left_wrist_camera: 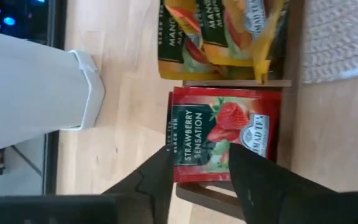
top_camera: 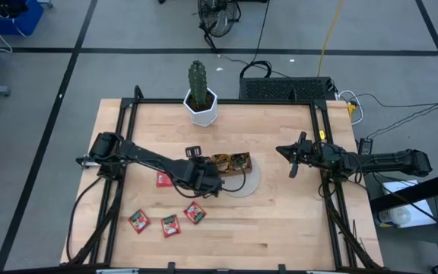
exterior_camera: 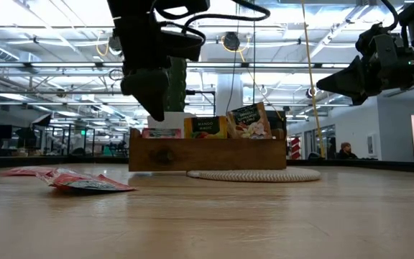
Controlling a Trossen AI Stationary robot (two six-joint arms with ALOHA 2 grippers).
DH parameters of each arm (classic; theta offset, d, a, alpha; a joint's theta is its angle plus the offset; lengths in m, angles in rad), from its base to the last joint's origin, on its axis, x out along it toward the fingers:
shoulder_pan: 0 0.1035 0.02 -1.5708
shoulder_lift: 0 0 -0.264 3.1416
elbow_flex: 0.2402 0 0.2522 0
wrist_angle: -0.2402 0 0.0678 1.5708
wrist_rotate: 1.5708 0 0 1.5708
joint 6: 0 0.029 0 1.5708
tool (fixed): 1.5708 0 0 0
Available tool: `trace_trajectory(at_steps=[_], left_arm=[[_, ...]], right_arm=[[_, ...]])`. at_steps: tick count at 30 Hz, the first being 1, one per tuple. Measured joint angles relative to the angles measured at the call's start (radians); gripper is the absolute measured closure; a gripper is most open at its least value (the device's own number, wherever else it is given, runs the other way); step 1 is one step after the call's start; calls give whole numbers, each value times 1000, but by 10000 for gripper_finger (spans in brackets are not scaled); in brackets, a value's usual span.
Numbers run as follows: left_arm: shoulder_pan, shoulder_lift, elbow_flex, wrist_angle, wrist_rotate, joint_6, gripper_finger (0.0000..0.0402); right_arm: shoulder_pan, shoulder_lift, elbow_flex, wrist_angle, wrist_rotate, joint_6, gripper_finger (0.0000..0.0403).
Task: Pick & Place Tea
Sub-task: Put the red tea bag into the left section of the wooden organizer
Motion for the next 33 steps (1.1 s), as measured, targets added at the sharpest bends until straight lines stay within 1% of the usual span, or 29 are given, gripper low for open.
trace_trajectory(at_steps=[2, 3, 6, 7, 10, 16, 19, 23, 24, 33], left_arm=[[4, -1, 15, -12, 24, 24, 273], [7, -1, 16, -10, 36, 42, 294], [33, -1, 14, -10, 88, 92, 375], [48, -1, 10, -5, 123, 94, 387], [87, -1, -12, 23, 216, 117, 395], [133, -1, -37, 79, 317, 181, 399], [141, -1, -37, 143, 364, 216, 399], [144, -1, -37, 195, 459, 242, 400], [144, -1, -37, 190, 470, 245, 400], [145, -1, -39, 172, 465, 225, 400]], right_arm=[[0, 0, 0, 0, 0, 0, 403], [0, 0, 0, 0, 0, 0, 403], [0, 0, 0, 0, 0, 0, 403], [0, 0, 0, 0, 0, 0, 403], [0, 0, 0, 0, 0, 0, 403], [0, 0, 0, 0, 0, 0, 403], [0, 0, 0, 0, 0, 0, 403], [0, 0, 0, 0, 0, 0, 403], [0, 0, 0, 0, 0, 0, 403], [0, 0, 0, 0, 0, 0, 403]])
